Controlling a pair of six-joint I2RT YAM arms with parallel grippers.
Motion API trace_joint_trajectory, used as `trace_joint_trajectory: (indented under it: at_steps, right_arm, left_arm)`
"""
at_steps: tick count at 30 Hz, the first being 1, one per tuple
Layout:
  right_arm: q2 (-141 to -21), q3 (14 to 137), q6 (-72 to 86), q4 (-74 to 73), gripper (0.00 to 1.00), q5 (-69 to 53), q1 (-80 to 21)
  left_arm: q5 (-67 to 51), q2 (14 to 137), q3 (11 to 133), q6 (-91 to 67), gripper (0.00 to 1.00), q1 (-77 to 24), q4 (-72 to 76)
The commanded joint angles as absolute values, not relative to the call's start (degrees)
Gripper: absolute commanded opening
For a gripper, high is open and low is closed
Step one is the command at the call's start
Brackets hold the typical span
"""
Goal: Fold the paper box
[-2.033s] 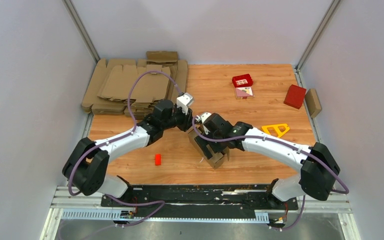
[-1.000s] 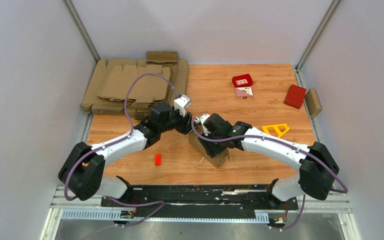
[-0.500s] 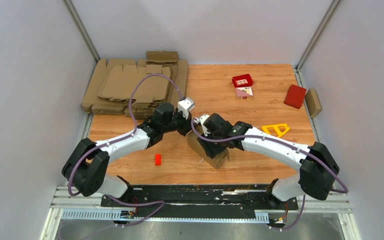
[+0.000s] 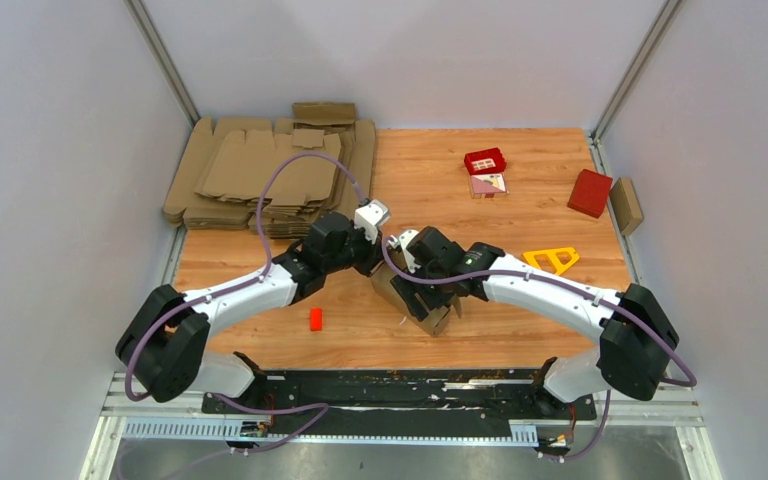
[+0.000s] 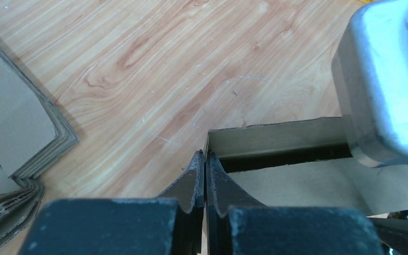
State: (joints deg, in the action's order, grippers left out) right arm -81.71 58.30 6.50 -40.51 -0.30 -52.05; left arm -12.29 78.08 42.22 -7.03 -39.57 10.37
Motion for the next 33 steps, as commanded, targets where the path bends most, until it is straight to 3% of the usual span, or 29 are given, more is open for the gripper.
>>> trace_joint_trajectory:
  at_steps: [1, 8, 21, 33]
  right_arm:
    - [-80.94, 60.31, 7.12, -39.97, 0.72, -0.24, -51.92]
    - [-79.23, 59.79, 8.23, -39.00, 0.93, 3.13, -50.81]
    - [-78.57, 62.50, 8.90, -37.22, 1.00, 1.30, -48.50]
    - [-81.58, 62.77, 9.12, -37.63, 0.64, 8.05, -48.04]
  left_arm:
    - [-8.55, 76.34, 40.69, -7.16, 0.00, -40.25, 12.18]
    - [-8.34, 75.45, 38.96, -8.06, 0.00, -40.39, 13.59]
    - [-9.04, 75.85, 38.11, -8.52, 0.00, -40.43, 15.41]
    - [-9.51, 75.05, 37.48, -9.23, 0.00, -40.85, 15.67]
